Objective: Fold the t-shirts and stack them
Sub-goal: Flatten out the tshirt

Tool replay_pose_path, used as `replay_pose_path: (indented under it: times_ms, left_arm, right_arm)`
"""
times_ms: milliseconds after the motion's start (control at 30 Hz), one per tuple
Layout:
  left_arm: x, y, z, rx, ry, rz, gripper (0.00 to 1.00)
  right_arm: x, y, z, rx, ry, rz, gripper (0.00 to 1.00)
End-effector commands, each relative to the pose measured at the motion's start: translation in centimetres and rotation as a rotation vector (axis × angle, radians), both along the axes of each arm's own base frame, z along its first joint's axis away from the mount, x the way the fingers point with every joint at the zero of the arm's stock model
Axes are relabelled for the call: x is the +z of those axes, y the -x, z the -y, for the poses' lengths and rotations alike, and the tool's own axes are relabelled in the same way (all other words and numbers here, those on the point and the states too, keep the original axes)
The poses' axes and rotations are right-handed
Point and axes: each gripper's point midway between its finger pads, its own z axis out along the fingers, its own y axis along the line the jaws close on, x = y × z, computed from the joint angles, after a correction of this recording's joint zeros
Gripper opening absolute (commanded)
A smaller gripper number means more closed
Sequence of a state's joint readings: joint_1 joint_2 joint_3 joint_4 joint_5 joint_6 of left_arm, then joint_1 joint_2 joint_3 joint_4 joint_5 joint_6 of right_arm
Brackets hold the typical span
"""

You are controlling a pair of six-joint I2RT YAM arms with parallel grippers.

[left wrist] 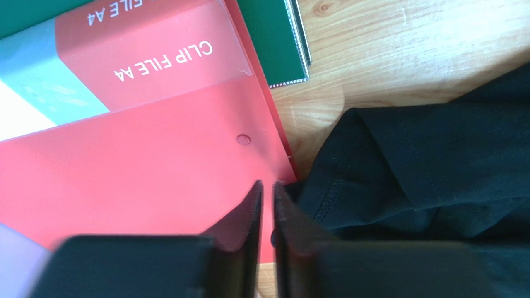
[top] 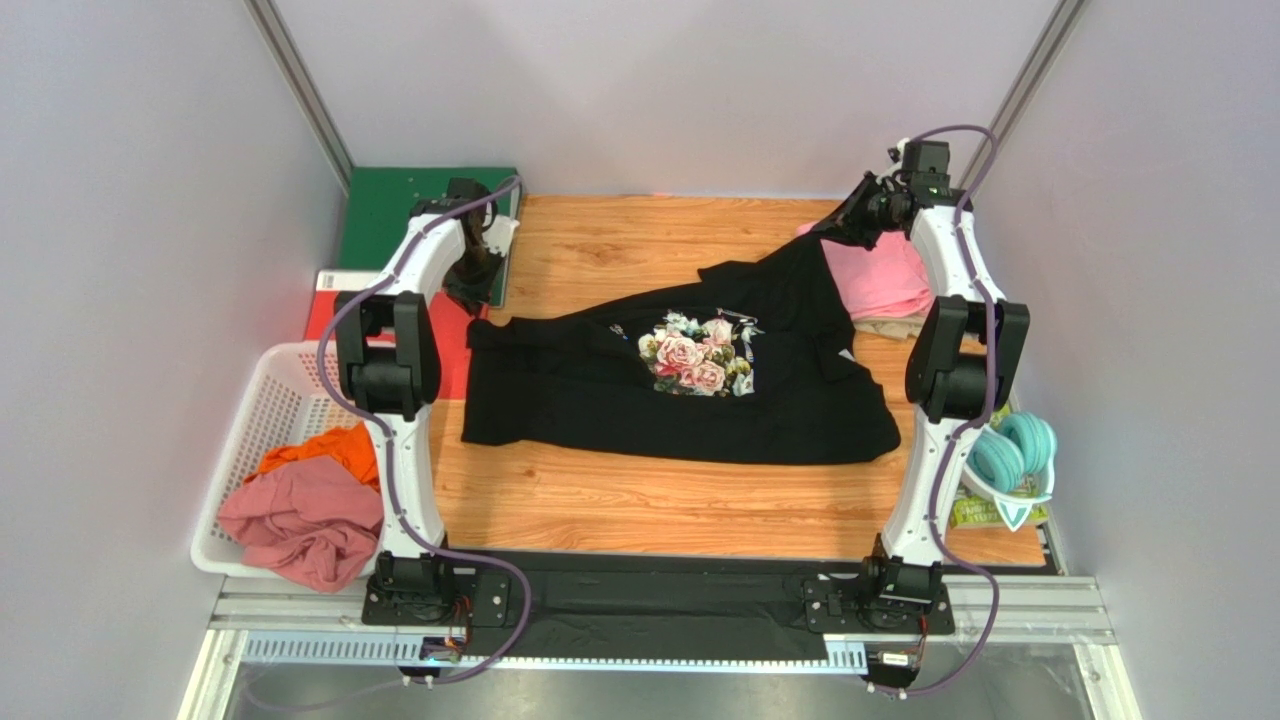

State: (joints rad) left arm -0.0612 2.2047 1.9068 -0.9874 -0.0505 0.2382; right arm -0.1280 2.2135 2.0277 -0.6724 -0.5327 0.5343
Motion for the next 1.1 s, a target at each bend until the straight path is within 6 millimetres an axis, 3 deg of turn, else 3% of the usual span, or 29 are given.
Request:
replay_pose_path:
  times_ms: [0,233,367,467,533,700,900,1067]
  left_arm:
    - [1.3,0.5,-0.1,-0.004,0.008,0.011,0.04]
    - [2.2,1.1,-0.1,-0.015,0.008,0.019,0.01]
    - [2.5,1.7,-0.1,-0.016,0.012,0.014,0.34]
    - [3.3,2.0,-0.2,-0.023,0.01,0.027,0.51]
    - [4.2,2.3,-0.2,-0.029,0.012,0.046,0.55]
    - [4.9,3.4,0.0,-0.032,0.037,0.046,0.54]
    - [2.8,5.8,0.9,-0.038,0.087,-0.019,0.48]
    - [2.0,5.3,0.7,-0.035,0.078,-0.028,0.46]
  right_arm:
    - [3.5,-0.4,-0.4,0.014,0.004,0.095,0.0]
    - [3.9,-0.2,-0.5,0.016,-0.001,0.097,0.0]
    - [3.9,-0.2,-0.6,0.016,-0.002,0.098,0.0]
    - [3.7,-0.3,-0.6,0.017,-0.003,0.095,0.0]
    - [3.7,-0.2,-0.7,0.02,-0.003,0.094,0.0]
    - [3.8,-0.3,-0.7,0.019,-0.003,0.096,0.0]
    - [3.8,-0.4,-0.7,0.019,-0.005,0.097,0.0]
    - [4.0,-0.4,-0.9,0.024,-0.01,0.1,0.0]
